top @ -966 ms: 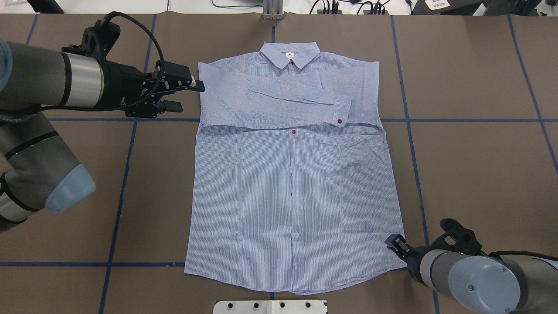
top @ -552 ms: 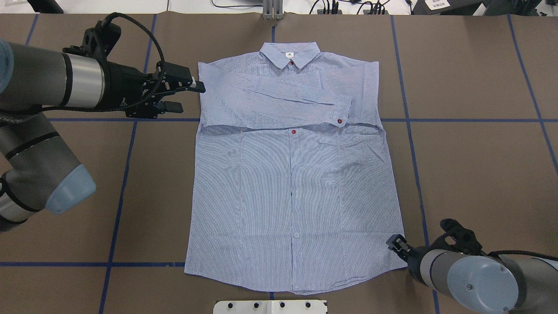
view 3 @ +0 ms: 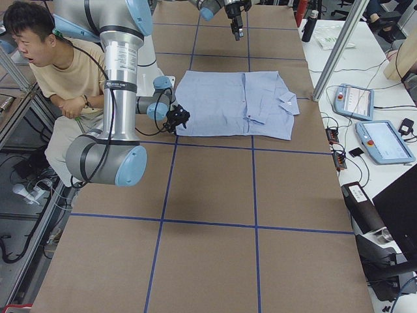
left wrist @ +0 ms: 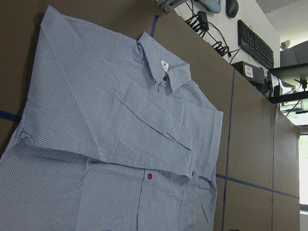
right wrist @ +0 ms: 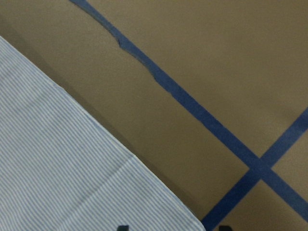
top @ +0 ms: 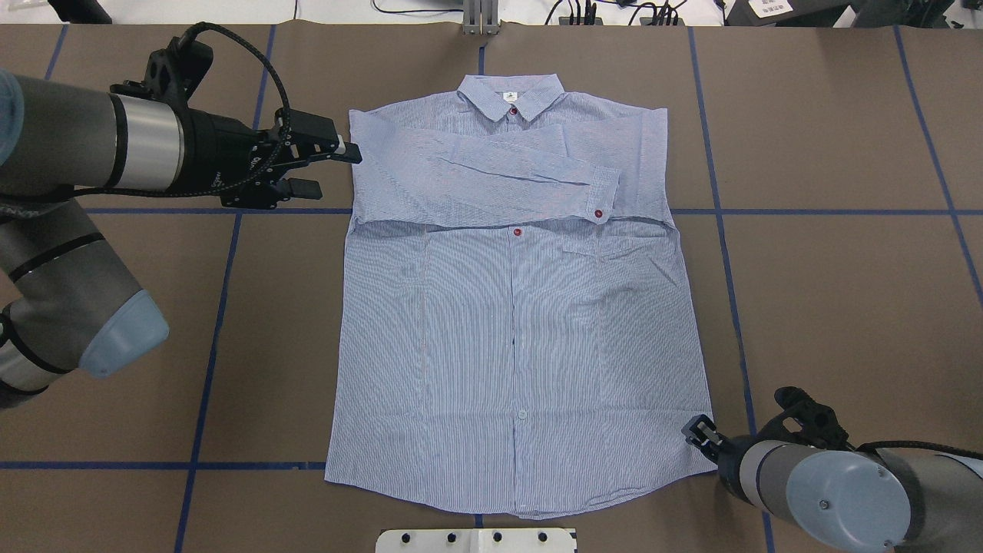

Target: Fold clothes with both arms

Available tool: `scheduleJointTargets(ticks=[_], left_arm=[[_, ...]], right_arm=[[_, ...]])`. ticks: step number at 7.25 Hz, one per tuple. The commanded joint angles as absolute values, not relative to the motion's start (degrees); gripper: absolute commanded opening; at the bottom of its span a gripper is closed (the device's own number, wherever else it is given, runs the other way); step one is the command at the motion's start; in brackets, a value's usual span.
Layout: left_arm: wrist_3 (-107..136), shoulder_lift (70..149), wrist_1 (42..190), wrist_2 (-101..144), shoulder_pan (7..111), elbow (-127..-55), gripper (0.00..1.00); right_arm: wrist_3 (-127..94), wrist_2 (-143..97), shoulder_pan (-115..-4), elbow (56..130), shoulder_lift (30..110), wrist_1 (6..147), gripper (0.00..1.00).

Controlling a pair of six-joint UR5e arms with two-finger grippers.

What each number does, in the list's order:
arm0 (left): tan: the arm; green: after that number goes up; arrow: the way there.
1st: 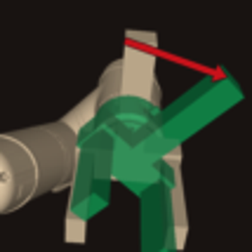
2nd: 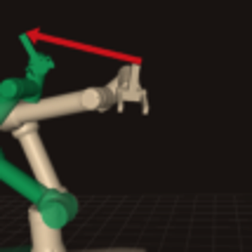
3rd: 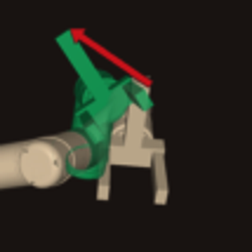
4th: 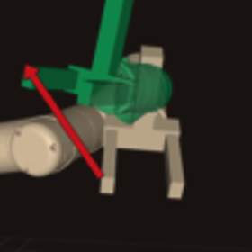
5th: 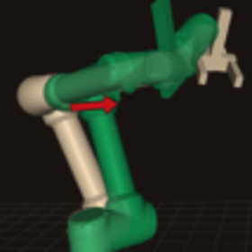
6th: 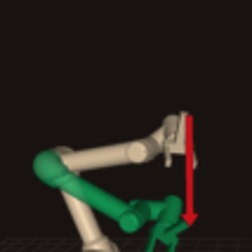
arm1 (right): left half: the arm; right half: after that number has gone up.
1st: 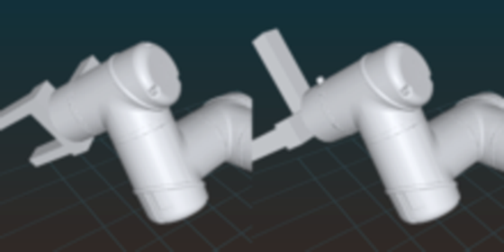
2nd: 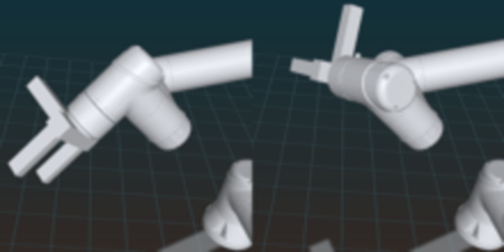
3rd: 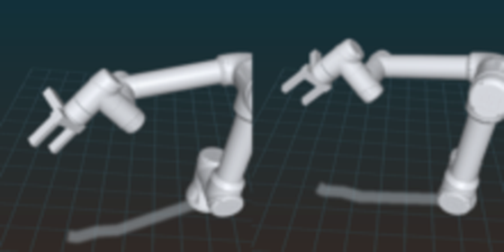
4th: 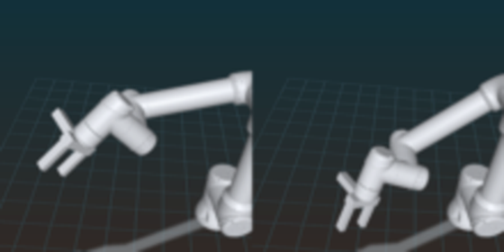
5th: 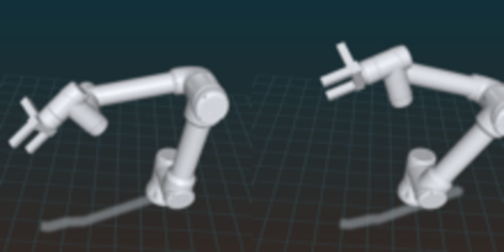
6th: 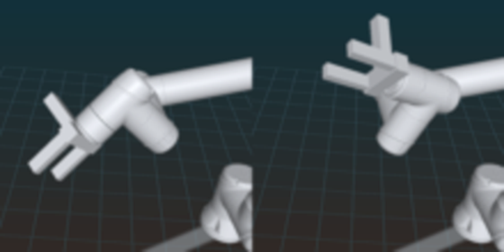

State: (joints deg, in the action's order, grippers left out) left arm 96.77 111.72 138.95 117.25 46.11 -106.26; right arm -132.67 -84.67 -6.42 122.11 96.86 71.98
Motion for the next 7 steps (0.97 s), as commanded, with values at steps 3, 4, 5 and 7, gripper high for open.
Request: scheduleJointTargets(ticks=[3, 4, 5, 7], left_arm=[[96.8, 111.4, 139.0, 117.2, 46.1, -106.3, 0.87], [96.8, 111.4, 139.0, 117.2, 46.1, -106.3, 0.87], [96.8, 111.4, 139.0, 117.2, 46.1, -106.3, 0.87], [96.8, 111.4, 139.0, 117.2, 45.9, -106.3, 0.87]], right_arm=[[-132.8, -84.7, -6.4, 122.2, 96.9, 72.0, 0.43], [-132.8, -84.7, -6.4, 122.3, 96.9, 72.0, 0.13], [-132.8, -84.8, -6.4, 122.3, 96.9, 72.0, 0.00], [-132.8, -84.8, -6.3, 122.3, 97.1, 72.0, 0.00]])
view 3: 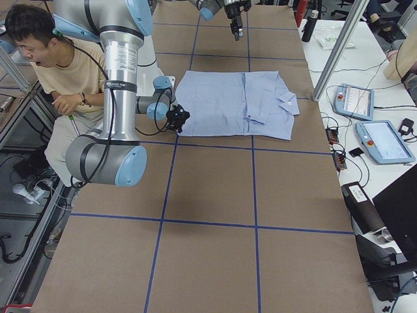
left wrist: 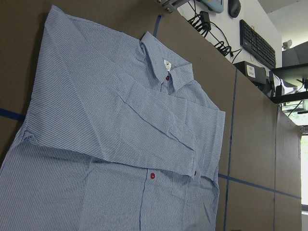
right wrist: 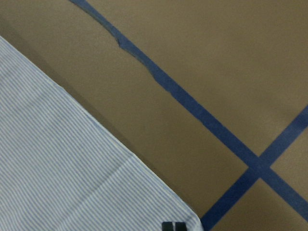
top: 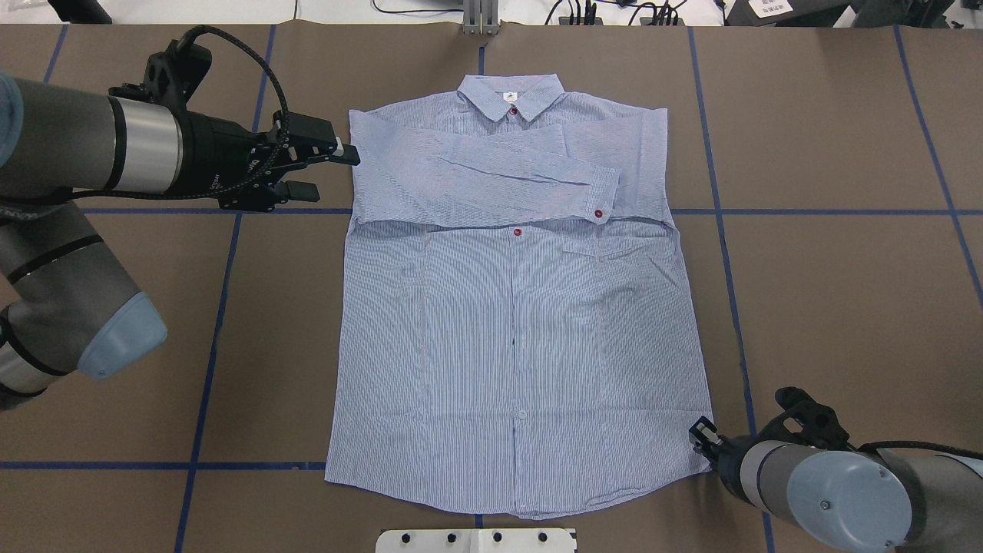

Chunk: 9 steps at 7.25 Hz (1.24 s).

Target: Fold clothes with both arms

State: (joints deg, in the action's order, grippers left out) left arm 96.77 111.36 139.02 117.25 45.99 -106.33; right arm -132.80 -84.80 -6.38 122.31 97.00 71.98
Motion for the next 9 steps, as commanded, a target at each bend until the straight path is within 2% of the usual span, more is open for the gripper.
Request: scheduleJointTargets(ticks=[1, 4, 5, 9], left_arm=[[96.7, 111.4, 139.0, 117.2, 45.9, -106.3, 0.87], [96.7, 111.4, 139.0, 117.2, 45.9, -106.2, 0.87], [96.7, 111.4, 139.0, 117.2, 45.9, -106.2, 0.87], [96.8, 111.4, 139.0, 115.1, 44.7, -106.2, 0.87]], right_arm=[[-132.8, -84.8, -6.0, 122.4, 97.1, 72.0, 0.09], [-132.8, -84.7, -5.6, 122.9, 97.4, 72.1, 0.73], [-134.1, -84.7, -5.5, 122.8, 97.7, 72.1, 1.00], [-134.4, -84.5, -4.7, 122.2, 97.7, 72.0, 0.98]])
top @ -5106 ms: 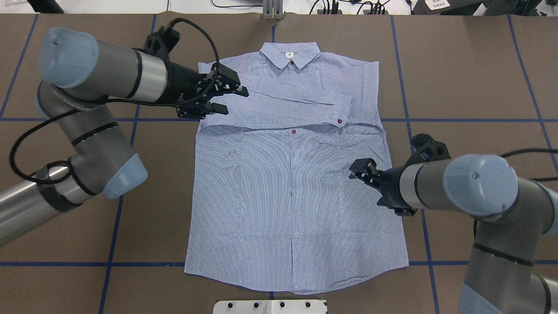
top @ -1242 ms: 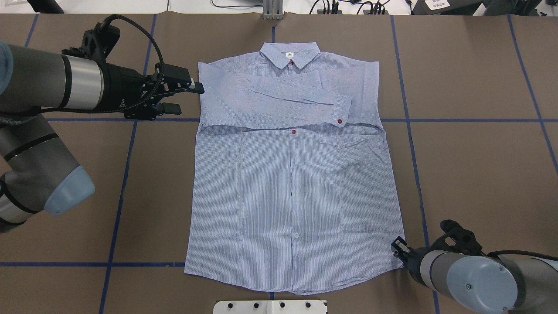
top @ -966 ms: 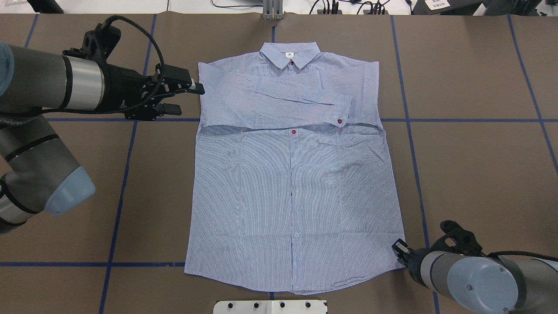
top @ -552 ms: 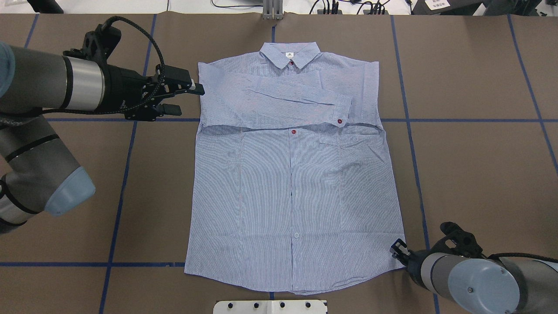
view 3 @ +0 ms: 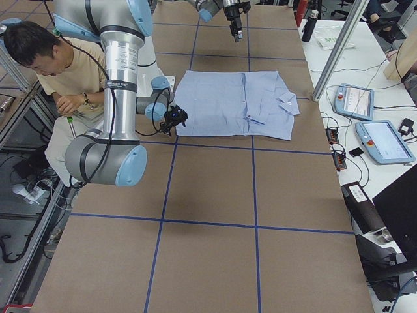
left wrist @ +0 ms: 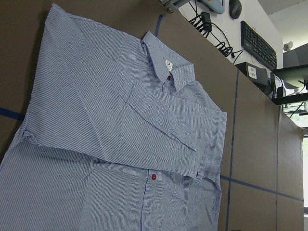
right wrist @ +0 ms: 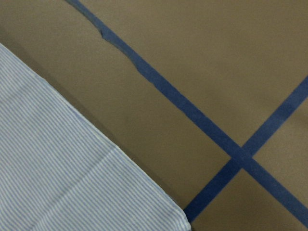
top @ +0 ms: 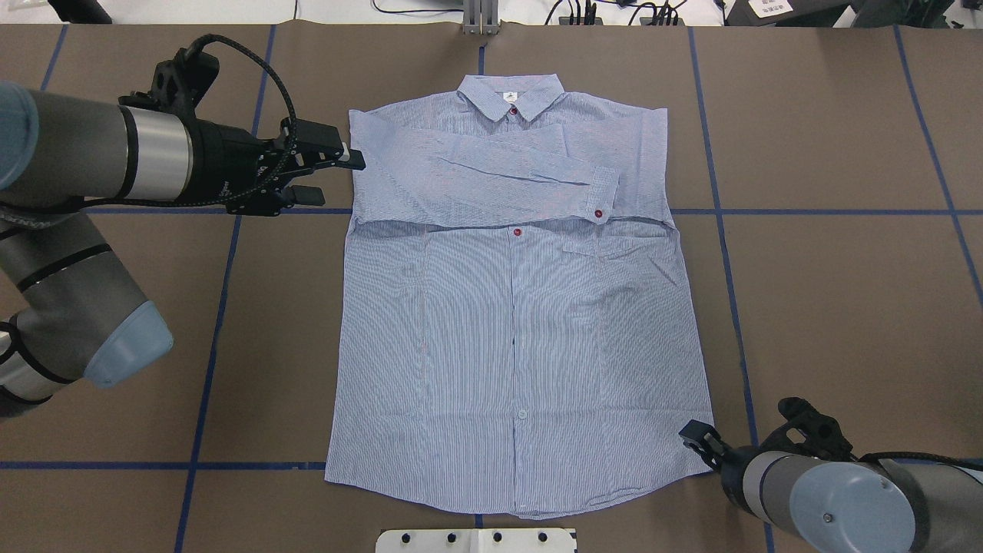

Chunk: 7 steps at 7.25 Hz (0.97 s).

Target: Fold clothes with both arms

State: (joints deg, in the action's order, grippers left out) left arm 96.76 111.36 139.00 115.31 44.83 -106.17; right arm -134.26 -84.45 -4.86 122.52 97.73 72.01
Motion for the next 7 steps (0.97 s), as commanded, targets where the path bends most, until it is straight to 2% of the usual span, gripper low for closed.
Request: scheduleJointTargets(ticks=[1, 3, 4, 5, 7], left_arm=[[96.8, 111.4, 139.0, 115.0, 44.6, -106.2, 0.87], [96.8, 111.4, 139.0, 114.9, 44.6, -106.3, 0.87], [96.8, 111.4, 139.0, 114.9, 44.6, -106.3, 0.87], [96.8, 111.4, 139.0, 114.9, 44.6, -106.3, 0.87], [96.8, 111.4, 139.0, 114.9, 44.6, -106.3, 0.87]], right_arm=[[-134.4, -84.5, -4.7, 121.8, 97.6, 72.0, 0.89], [-134.4, -84.6, -4.8, 121.7, 97.6, 72.0, 0.58], [-134.6, -84.6, -4.8, 122.1, 97.5, 72.0, 0.26], [-134.6, -84.7, -4.8, 122.0, 97.5, 72.0, 0.00], [-133.9, -85.9, -5.0, 122.2, 97.8, 71.9, 0.00]])
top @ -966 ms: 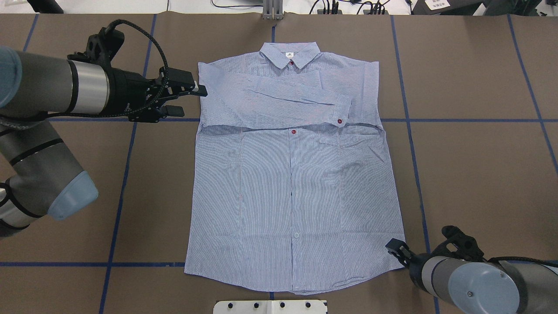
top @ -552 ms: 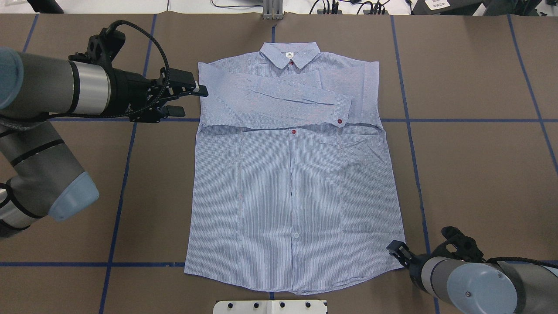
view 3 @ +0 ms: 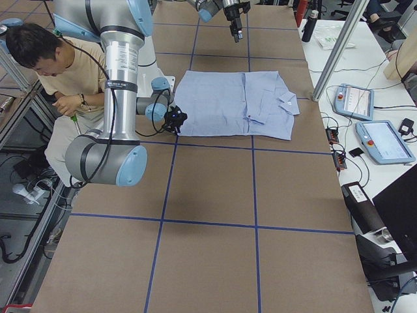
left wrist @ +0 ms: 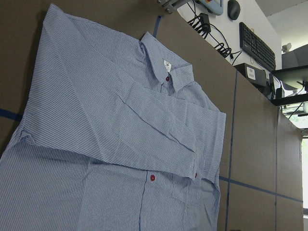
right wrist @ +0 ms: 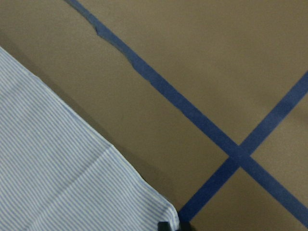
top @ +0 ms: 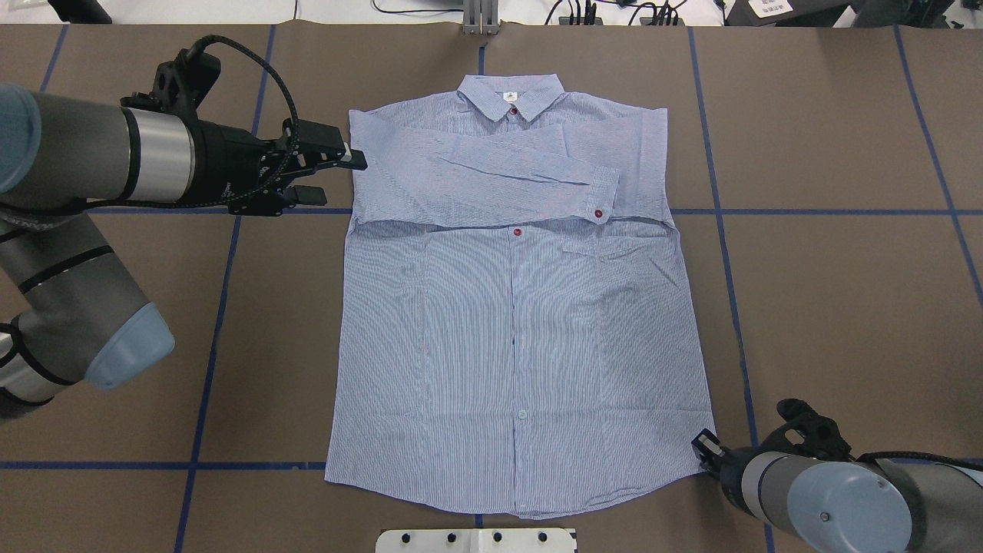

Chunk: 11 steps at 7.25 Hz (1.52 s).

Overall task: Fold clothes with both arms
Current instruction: 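Lower the left gripper to the hem corner nearest the robot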

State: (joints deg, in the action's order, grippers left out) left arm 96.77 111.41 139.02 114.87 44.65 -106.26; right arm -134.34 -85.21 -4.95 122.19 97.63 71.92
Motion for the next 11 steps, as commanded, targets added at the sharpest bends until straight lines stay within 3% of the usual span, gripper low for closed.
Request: scheduleJointTargets(ticks=[1, 3, 5, 8, 11], left_arm=[[96.8, 111.4, 139.0, 114.8, 44.6, -106.3, 0.87], [95.7, 111.8, 139.1, 114.9, 44.5, -107.2, 0.87], [96.6, 107.8, 139.0, 108.3, 39.8, -110.5, 1.00], [96.8, 92.2, 134.7, 100.2, 26.1, -122.2, 0.99], [102.1, 91.0, 124.7, 92.7, 12.6, -124.5, 0.99]], right_arm=[[-133.8, -86.3, -5.3, 122.4, 97.8, 71.9, 0.00], [-133.8, -88.4, -6.1, 124.4, 97.4, 71.9, 0.00], [-134.0, -88.3, -6.2, 125.1, 97.4, 71.9, 0.00], [-133.7, -90.2, -7.4, 126.4, 97.3, 71.9, 0.00], [-133.6, -94.2, -9.3, 126.3, 97.4, 71.9, 0.00]])
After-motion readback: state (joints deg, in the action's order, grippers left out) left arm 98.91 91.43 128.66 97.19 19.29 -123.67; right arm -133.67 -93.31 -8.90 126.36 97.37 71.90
